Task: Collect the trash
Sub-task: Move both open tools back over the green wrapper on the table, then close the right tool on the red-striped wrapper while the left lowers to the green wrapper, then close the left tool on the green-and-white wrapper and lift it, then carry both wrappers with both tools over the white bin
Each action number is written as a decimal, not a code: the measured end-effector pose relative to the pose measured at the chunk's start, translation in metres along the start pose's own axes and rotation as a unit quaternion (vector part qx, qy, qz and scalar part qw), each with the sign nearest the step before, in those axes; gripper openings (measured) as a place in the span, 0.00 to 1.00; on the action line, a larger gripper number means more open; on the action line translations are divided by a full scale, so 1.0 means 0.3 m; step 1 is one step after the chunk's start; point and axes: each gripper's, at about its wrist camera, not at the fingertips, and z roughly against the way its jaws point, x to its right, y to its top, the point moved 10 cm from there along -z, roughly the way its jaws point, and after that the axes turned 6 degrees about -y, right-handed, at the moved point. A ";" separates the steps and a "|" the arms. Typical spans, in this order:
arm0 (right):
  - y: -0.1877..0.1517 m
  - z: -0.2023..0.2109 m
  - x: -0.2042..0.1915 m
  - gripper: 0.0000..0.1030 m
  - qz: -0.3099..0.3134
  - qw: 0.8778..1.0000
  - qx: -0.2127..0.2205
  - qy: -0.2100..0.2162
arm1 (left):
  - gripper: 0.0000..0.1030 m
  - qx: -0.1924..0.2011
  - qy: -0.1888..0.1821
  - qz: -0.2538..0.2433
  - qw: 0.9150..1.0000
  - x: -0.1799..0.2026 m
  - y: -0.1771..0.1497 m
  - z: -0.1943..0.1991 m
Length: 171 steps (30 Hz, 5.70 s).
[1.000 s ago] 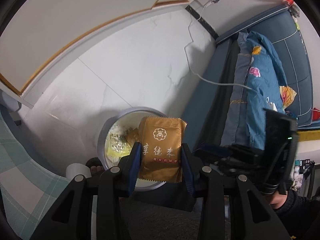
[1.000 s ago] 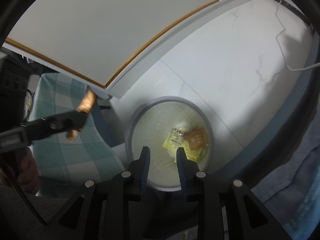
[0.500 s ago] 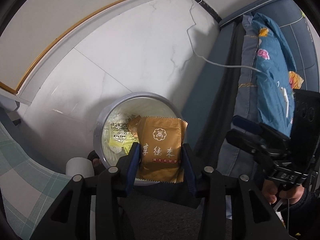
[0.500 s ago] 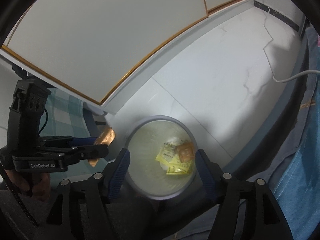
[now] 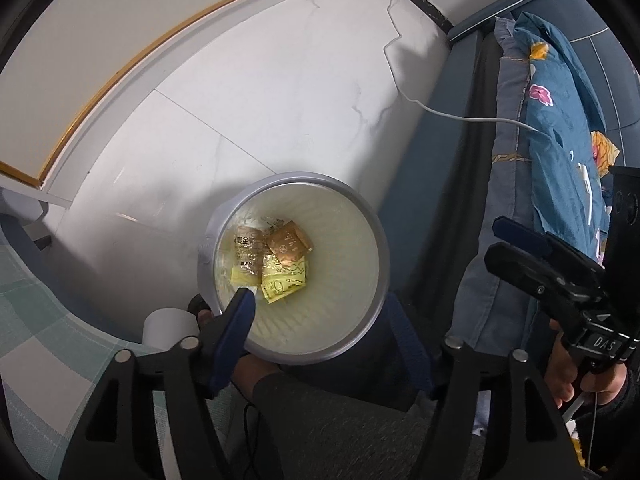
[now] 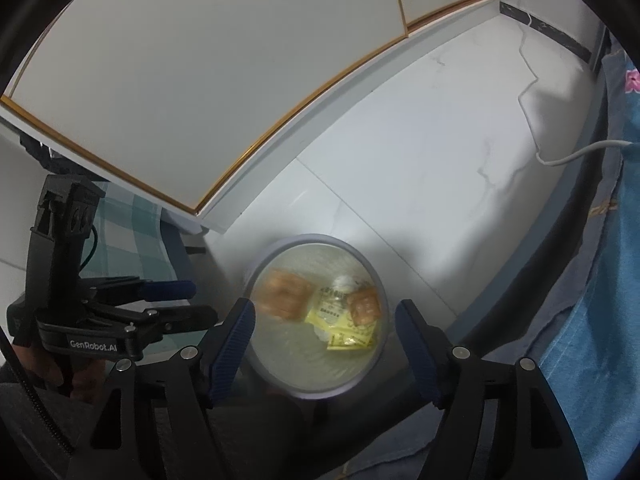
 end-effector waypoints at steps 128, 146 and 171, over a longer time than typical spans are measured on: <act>-0.390 -0.008 -1.633 0.06 0.335 0.925 -0.029 0.178 | 0.64 0.355 0.158 0.378 0.840 -0.895 -0.732 0.898; -0.302 0.003 -1.527 0.06 0.299 0.939 -0.013 0.170 | 0.31 0.312 0.234 0.320 0.863 -0.870 -0.719 0.836; -0.178 0.573 -1.367 0.06 0.270 0.919 0.145 0.248 | 0.31 0.436 0.195 0.236 0.846 -0.579 -0.649 1.067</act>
